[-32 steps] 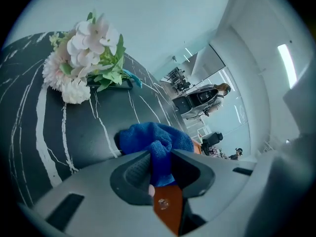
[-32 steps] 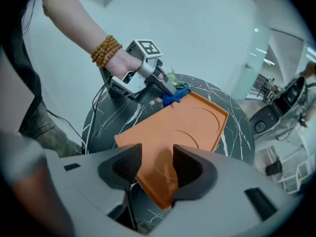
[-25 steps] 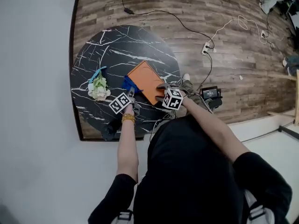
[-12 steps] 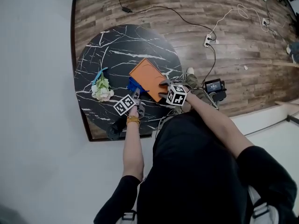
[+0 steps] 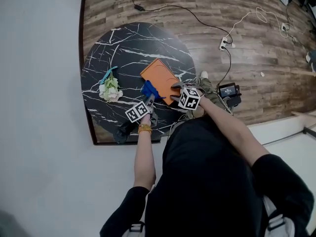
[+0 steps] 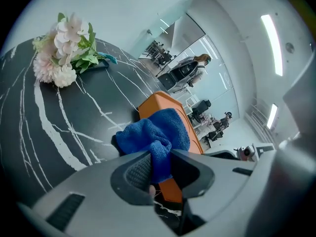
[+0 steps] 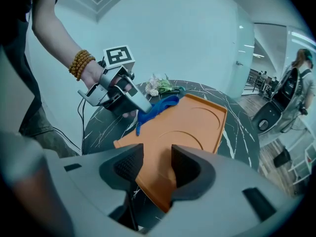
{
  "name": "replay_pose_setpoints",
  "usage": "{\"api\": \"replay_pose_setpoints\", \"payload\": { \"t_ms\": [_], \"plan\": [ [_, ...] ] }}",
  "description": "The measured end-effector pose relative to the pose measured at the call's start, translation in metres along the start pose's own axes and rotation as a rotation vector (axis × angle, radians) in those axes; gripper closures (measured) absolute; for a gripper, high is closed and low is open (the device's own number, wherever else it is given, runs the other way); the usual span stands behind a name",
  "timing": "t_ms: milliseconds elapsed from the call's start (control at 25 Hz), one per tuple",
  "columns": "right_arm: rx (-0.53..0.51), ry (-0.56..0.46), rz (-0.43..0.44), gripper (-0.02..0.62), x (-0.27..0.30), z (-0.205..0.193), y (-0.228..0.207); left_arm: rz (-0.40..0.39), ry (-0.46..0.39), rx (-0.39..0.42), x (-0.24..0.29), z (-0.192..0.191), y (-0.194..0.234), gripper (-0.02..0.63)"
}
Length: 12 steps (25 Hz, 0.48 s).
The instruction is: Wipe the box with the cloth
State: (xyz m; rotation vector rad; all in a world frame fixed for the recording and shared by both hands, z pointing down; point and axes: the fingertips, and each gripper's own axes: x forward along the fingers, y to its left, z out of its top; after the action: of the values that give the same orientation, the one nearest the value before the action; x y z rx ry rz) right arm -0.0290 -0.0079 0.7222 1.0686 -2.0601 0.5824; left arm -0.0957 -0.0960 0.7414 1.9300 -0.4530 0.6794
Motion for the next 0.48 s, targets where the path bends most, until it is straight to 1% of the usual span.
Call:
{"api": "replay_pose_setpoints", "payload": {
  "t_ms": [80,240,480],
  "plan": [
    [0.003,0.003,0.002,0.425,0.0,-0.001,0.0,0.004,0.017,-0.006,0.002,-0.016,0.0,0.514],
    [0.004,0.01,0.008,0.431,0.002,0.001,0.001,-0.008,0.007,-0.075,0.002,-0.031,0.002,0.514],
    [0.018,0.015,0.018,0.434,0.0,-0.002,-0.001,-0.06,0.08,-0.086,0.003,-0.055,-0.007,0.514]
  ]
}}
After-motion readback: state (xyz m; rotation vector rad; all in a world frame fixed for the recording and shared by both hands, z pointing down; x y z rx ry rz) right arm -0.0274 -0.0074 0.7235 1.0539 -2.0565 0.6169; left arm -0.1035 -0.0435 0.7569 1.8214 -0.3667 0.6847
